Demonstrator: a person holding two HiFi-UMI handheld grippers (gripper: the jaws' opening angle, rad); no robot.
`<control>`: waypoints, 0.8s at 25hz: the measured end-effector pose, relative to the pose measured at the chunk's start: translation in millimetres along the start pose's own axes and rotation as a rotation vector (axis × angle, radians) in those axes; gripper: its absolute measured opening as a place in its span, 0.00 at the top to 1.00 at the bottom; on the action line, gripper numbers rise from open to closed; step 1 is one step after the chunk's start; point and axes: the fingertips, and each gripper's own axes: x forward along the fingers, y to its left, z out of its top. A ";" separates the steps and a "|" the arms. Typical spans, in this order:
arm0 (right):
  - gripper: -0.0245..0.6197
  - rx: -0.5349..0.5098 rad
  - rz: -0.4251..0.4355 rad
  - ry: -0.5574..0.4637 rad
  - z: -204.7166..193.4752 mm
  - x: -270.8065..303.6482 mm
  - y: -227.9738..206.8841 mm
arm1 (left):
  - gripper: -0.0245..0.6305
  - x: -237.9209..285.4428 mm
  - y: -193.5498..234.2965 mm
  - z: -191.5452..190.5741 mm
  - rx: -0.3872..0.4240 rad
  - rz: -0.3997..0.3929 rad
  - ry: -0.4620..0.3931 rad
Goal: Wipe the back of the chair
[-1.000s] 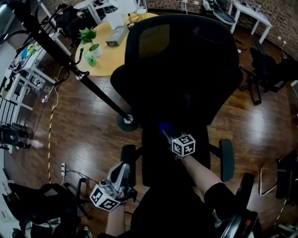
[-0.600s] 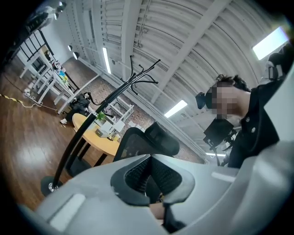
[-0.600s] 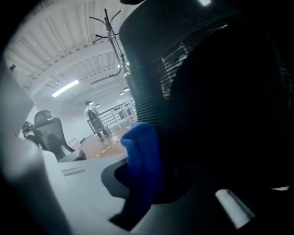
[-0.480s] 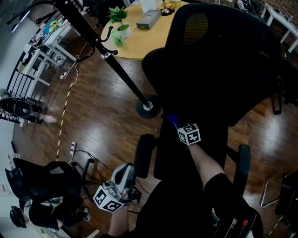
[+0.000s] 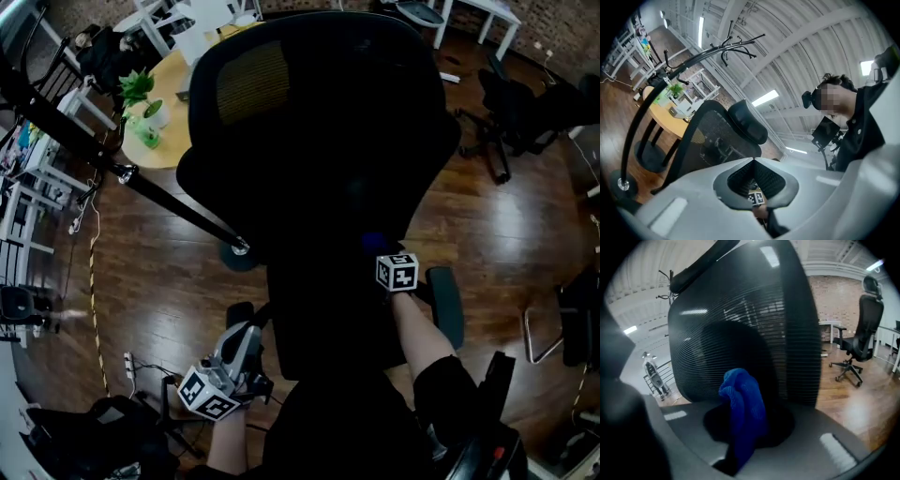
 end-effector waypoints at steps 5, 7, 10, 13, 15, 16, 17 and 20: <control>0.90 0.102 -0.101 -0.056 5.9 -30.1 -50.8 | 0.97 38.4 -8.0 -13.1 -0.017 -0.070 0.063; 0.90 0.114 -0.123 -0.055 3.7 -31.9 -60.6 | 0.97 46.9 -11.9 -18.7 -0.020 -0.086 0.076; 0.90 0.132 -0.119 -0.070 5.2 -34.4 -61.7 | 0.97 53.0 -16.9 -21.7 -0.018 -0.098 0.076; 0.90 0.209 -0.011 -0.182 31.1 -57.3 -36.6 | 0.97 52.9 -22.8 -14.4 -0.006 -0.108 0.061; 0.90 0.242 0.162 -0.298 64.4 -92.6 8.2 | 0.97 48.5 -26.8 -7.0 0.002 -0.114 0.048; 0.90 0.236 0.253 -0.356 82.4 -116.8 34.0 | 0.97 45.3 -28.3 -3.5 0.003 -0.118 0.040; 0.90 0.222 0.334 -0.412 99.3 -143.9 58.7 | 0.97 41.8 -29.9 -0.4 0.004 -0.121 0.031; 0.90 0.198 0.521 -0.552 141.6 -230.0 119.2 | 0.97 32.7 -39.7 11.0 0.008 -0.138 -0.002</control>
